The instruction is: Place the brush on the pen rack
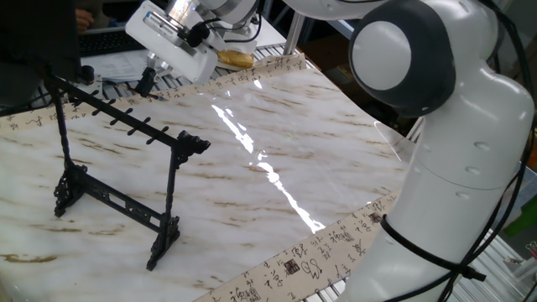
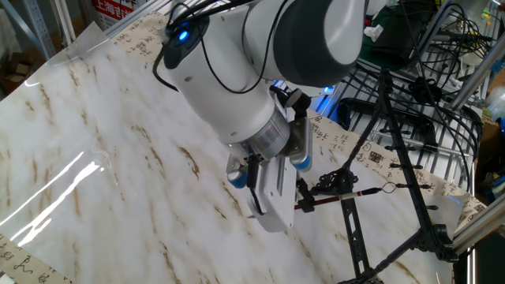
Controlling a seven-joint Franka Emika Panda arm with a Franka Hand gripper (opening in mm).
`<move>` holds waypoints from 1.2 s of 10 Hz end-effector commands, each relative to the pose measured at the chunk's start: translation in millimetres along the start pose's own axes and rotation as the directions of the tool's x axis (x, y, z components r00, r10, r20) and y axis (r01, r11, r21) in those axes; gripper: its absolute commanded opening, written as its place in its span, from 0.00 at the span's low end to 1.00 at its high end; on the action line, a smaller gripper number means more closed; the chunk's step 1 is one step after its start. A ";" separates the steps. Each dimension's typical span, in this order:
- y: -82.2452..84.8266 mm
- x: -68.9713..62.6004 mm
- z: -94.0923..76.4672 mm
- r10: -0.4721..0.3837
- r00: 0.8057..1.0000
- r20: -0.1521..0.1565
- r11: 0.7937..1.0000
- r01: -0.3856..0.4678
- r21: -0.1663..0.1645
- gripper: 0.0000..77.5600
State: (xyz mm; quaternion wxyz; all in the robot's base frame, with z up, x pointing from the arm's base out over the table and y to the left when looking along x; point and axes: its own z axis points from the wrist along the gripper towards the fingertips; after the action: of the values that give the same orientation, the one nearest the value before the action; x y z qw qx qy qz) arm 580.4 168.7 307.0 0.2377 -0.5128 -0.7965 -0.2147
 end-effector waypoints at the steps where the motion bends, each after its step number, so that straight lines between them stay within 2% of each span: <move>1: -0.1 3.7 -0.8 0.001 1.000 0.005 1.000 -0.001 -0.010 0.02; 12: -6.0 20.5 4.1 -0.072 0.996 0.045 0.997 0.073 -0.033 0.02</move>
State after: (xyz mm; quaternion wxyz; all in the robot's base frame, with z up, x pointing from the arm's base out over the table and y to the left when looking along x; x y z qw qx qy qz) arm 567.9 182.1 313.9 0.2084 -0.4991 -0.8111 -0.2229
